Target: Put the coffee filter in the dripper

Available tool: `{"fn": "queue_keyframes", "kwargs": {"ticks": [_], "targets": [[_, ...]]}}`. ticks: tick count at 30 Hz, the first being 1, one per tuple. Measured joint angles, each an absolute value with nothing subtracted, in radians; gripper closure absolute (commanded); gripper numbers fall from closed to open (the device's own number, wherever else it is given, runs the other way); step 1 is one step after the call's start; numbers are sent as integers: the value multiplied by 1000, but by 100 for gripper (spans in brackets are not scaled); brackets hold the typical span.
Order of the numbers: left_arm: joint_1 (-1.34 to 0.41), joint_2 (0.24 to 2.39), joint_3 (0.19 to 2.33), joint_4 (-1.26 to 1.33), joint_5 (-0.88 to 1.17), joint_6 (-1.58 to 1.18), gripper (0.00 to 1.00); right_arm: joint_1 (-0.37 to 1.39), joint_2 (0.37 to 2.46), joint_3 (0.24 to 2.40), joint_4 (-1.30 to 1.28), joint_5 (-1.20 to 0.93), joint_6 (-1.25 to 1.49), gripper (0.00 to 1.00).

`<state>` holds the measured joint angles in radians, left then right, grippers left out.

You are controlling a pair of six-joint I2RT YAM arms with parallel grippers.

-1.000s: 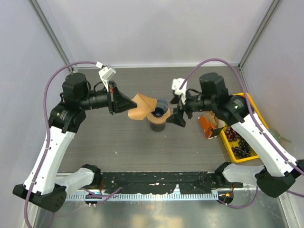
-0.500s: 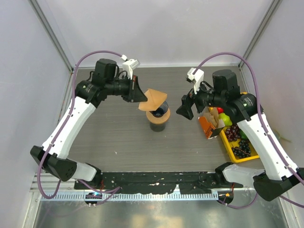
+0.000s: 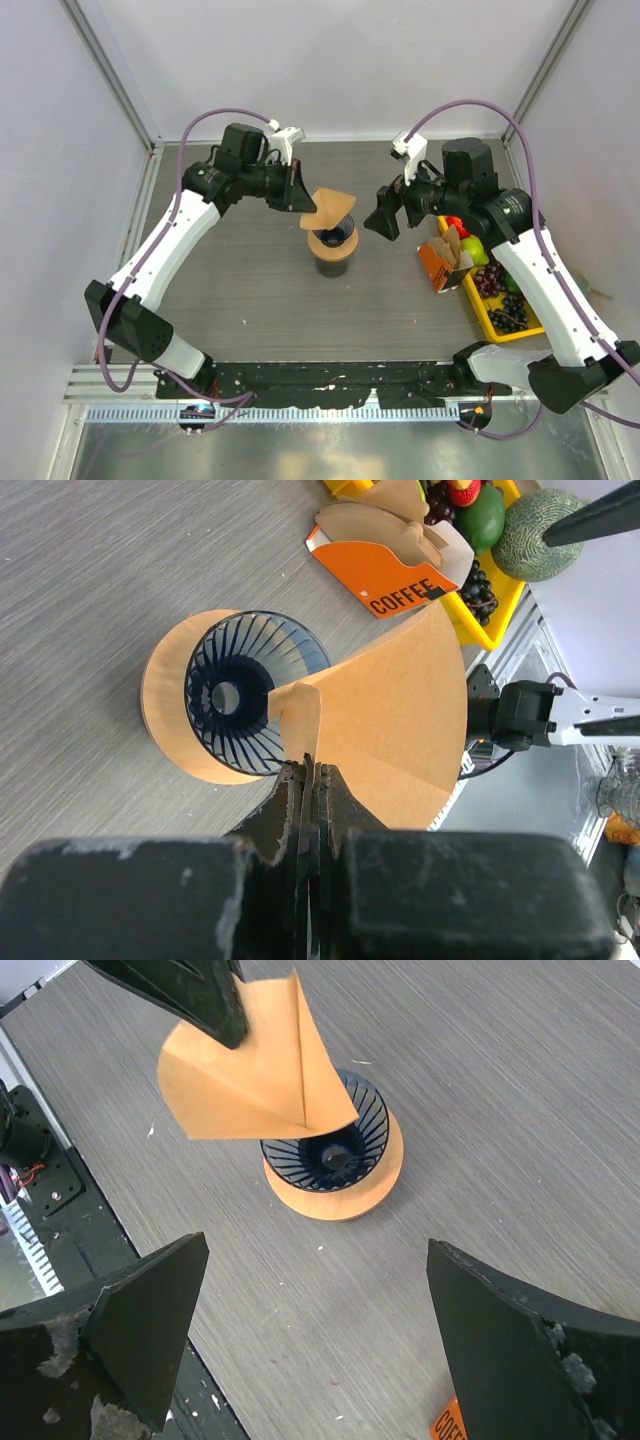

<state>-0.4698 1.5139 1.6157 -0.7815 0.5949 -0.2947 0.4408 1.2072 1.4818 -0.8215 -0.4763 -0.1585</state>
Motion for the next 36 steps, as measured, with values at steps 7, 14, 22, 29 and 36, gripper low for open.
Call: {"fn": "queue_keyframes", "kwargs": {"ticks": [7,14,22,29,36], "targets": [[-471,1576,1610,-748,594,-311,82,441,1229,1499,-793,-484,-156,2],[-467,1620,1605,-781,585,-280,39,441,1259,1541,-793,-484,-186,8],[-290,1432,1509,-720,676,-334,36,472,1370,1658,-805,-478,-260,38],[-187,1106,1397,-684,694,-334,36,615,1524,1781,-861,-408,-355,43],[-112,1057,1331,-682,700,-364,36,678,1649,1783,-913,-327,-427,58]]}}
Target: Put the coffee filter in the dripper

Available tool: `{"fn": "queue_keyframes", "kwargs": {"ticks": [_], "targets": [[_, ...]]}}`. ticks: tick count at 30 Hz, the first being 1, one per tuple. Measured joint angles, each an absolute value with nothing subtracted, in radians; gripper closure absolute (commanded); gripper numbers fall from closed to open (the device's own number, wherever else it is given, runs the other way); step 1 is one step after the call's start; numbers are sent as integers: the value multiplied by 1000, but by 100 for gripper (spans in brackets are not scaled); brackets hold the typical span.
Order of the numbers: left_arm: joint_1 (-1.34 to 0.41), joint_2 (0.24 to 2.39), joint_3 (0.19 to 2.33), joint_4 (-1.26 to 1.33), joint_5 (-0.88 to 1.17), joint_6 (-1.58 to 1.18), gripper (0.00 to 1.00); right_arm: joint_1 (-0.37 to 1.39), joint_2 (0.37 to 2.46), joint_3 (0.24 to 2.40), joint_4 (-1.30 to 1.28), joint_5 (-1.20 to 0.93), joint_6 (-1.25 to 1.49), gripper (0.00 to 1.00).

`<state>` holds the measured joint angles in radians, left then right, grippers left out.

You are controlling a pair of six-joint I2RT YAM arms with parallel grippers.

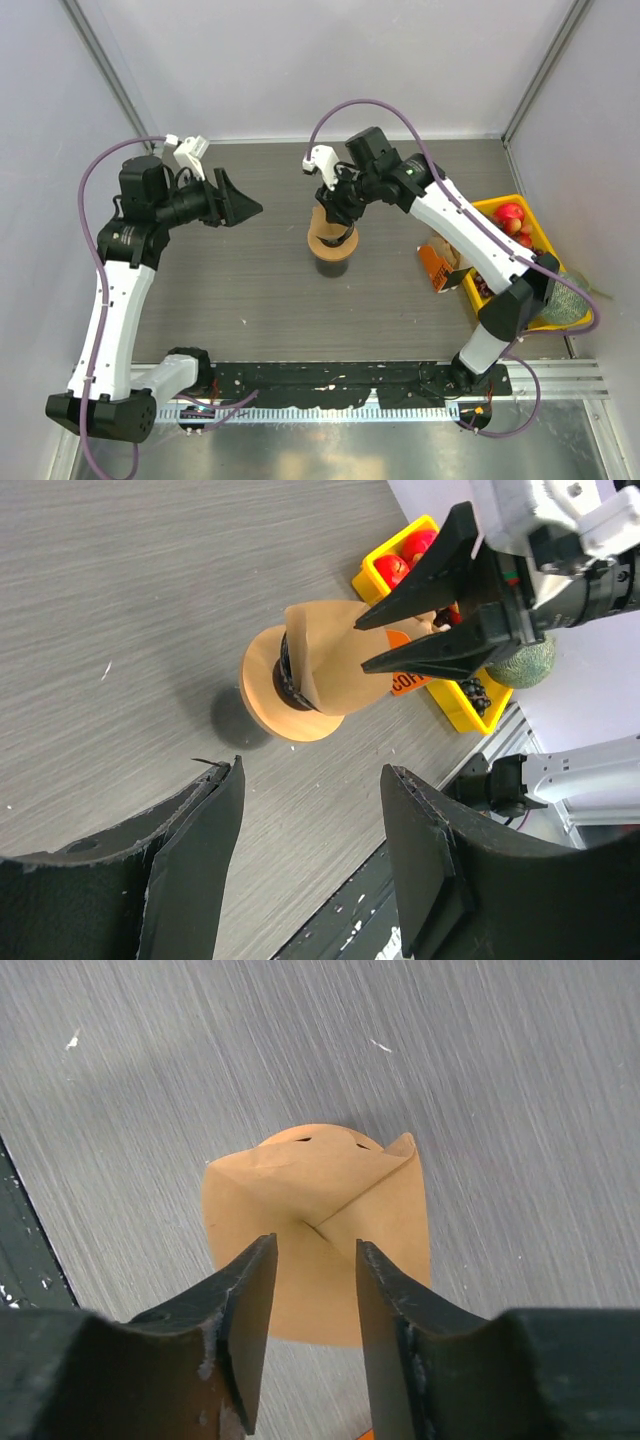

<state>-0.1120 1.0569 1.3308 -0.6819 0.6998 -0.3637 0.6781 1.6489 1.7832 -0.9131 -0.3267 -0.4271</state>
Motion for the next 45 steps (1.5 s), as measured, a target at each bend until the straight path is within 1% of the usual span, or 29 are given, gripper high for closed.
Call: {"fn": "queue_keyframes", "kwargs": {"ticks": [10,16,18,31,38,45], "targets": [[-96,1033,1289,-685,700,-387,37,686,1735,1765,-913,-284,-469,59],[-95,1032,1283,-685,700,-390,37,686,1780,1741,-910,-281,-481,63],[-95,1032,1283,-685,700,-390,37,686,1791,1732,-907,-279,-487,63],[-81,1033,1283,-685,700,-390,37,696,1810,1684,-882,-263,-508,65],[-76,1034,1277,-685,701,-390,37,697,1820,1681,-875,-255,-519,64],[-76,1039,1277,-685,708,-390,37,697,1824,1717,-907,-252,-519,60]]}}
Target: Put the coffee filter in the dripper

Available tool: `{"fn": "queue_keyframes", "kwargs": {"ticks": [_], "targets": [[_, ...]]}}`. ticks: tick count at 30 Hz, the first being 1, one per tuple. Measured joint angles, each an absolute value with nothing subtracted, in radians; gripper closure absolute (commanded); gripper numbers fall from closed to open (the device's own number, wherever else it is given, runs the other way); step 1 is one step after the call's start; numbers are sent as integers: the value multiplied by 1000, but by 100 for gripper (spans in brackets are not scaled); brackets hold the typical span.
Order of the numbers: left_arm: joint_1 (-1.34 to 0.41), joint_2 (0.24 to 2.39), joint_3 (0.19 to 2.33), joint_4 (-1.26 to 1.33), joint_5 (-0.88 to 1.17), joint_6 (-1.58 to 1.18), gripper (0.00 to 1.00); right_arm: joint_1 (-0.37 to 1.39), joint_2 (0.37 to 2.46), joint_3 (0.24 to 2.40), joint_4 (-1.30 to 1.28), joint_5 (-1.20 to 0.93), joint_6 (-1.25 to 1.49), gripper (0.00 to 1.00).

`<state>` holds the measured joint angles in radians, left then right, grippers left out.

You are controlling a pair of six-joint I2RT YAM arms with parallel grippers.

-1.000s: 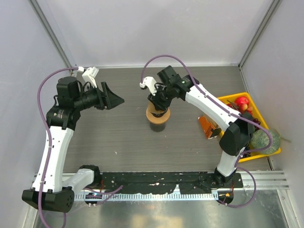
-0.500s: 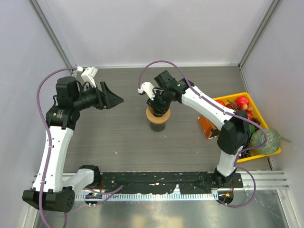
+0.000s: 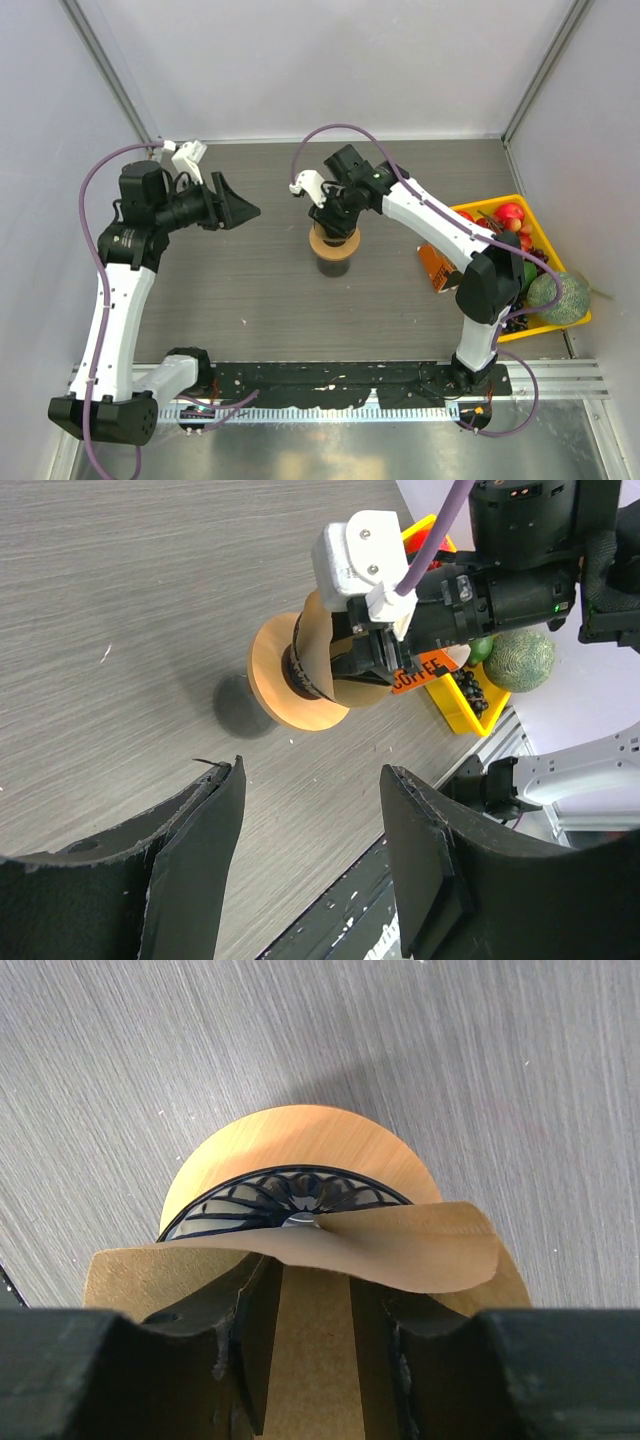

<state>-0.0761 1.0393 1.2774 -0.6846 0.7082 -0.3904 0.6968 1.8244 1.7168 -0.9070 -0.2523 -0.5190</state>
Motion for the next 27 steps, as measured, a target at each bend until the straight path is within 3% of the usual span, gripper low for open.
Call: {"fn": "queue_keyframes", "kwargs": {"ticks": [13,21,27], "targets": [[-76,1081,1256,-628,747,-429,39,697,1824,1805,-981,-248,-520,50],[-88,1154,1202,-492,817,-516,64,671,1776,1836,-1024,-288,-506,49],[-191,1285,1196,-346,872,-587,79,486,1649,1832,-1005,-516,-427,50]]}}
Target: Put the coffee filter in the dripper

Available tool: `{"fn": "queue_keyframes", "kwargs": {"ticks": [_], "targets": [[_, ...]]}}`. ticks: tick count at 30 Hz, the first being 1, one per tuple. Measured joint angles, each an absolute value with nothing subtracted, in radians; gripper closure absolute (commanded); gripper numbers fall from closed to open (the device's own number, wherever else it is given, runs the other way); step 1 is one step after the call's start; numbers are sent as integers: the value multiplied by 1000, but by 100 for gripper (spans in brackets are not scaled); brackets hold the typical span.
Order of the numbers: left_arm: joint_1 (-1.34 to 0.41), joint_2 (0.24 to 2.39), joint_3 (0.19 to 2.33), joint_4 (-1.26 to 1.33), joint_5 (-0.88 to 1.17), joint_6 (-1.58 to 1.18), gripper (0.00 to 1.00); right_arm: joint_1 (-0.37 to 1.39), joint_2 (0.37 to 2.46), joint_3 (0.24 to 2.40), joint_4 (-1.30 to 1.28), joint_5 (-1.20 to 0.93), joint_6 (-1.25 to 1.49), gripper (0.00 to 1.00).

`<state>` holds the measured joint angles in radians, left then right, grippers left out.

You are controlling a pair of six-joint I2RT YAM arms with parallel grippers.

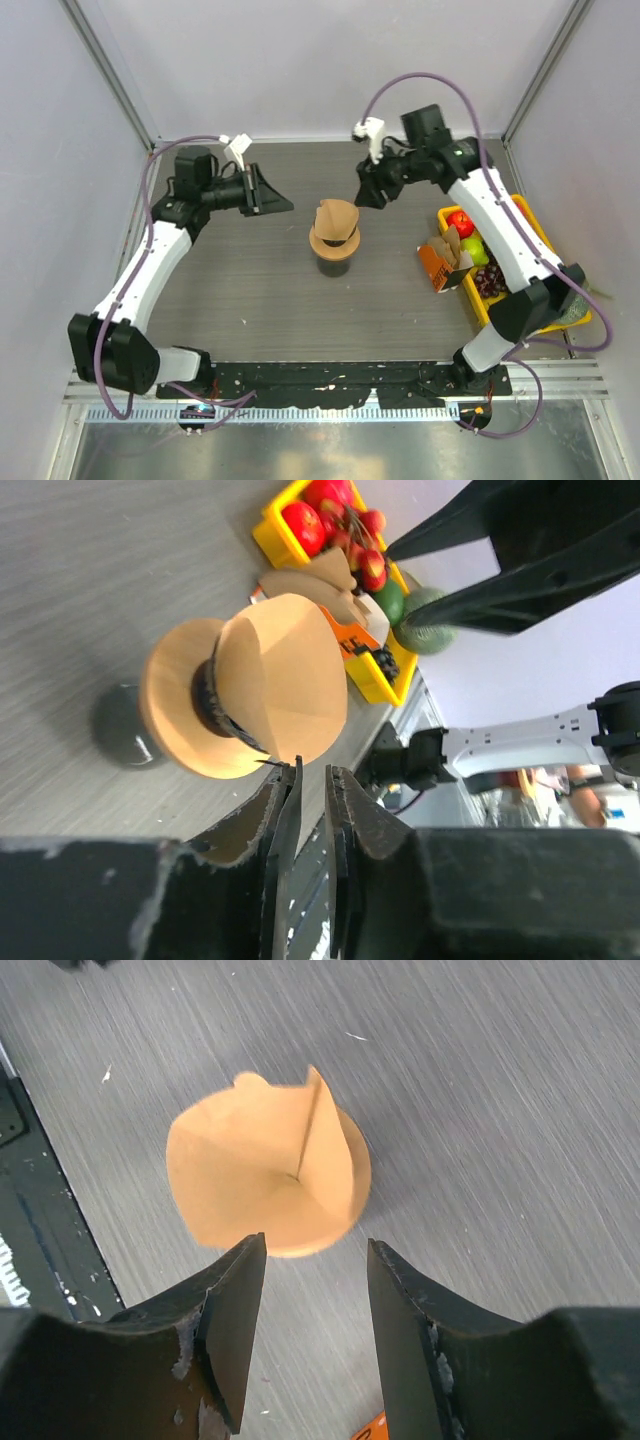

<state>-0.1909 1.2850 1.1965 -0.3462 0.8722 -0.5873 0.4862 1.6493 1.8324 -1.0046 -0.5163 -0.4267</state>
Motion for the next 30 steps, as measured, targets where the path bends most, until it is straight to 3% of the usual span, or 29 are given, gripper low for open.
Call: {"fn": "queue_keyframes", "kwargs": {"ticks": [4,11,30], "targets": [[-259,1372,1198,-280,913,-621,82,379,1560,1740,-963,-637,-381,50],[-296,1451,1198,-198,960,-673,83,372,1572,1620,-879,-791,-307,50],[-334,1584,1198,-152,972,-699,85,372,1633,1563,-808,-840,-258,51]]}}
